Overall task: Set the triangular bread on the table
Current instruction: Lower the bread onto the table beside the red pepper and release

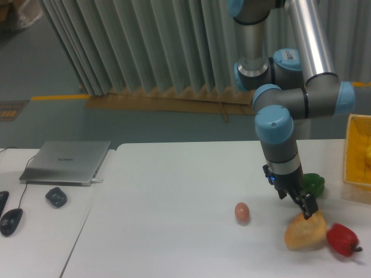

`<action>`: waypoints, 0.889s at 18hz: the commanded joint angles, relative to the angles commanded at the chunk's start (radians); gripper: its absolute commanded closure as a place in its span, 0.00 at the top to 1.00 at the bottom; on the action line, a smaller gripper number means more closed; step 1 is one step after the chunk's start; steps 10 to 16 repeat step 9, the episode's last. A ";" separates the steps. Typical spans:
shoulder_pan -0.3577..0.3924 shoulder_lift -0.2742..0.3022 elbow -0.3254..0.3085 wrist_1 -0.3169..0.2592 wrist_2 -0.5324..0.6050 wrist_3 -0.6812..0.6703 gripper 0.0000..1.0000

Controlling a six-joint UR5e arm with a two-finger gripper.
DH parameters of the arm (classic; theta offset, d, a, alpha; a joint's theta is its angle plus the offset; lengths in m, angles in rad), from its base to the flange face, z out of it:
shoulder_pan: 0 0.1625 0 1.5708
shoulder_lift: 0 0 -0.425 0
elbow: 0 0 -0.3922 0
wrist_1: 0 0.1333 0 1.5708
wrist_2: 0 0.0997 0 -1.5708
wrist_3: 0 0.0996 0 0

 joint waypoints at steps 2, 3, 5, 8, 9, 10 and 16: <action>0.000 0.015 -0.002 -0.030 -0.006 -0.002 1.00; 0.000 0.023 -0.002 -0.044 -0.005 0.000 1.00; 0.003 0.038 -0.002 -0.054 -0.008 0.002 1.00; 0.002 0.041 -0.002 -0.060 -0.017 0.003 1.00; 0.002 0.046 -0.002 -0.060 -0.017 0.002 1.00; 0.002 0.046 -0.002 -0.060 -0.017 0.002 1.00; 0.002 0.046 -0.002 -0.060 -0.017 0.002 1.00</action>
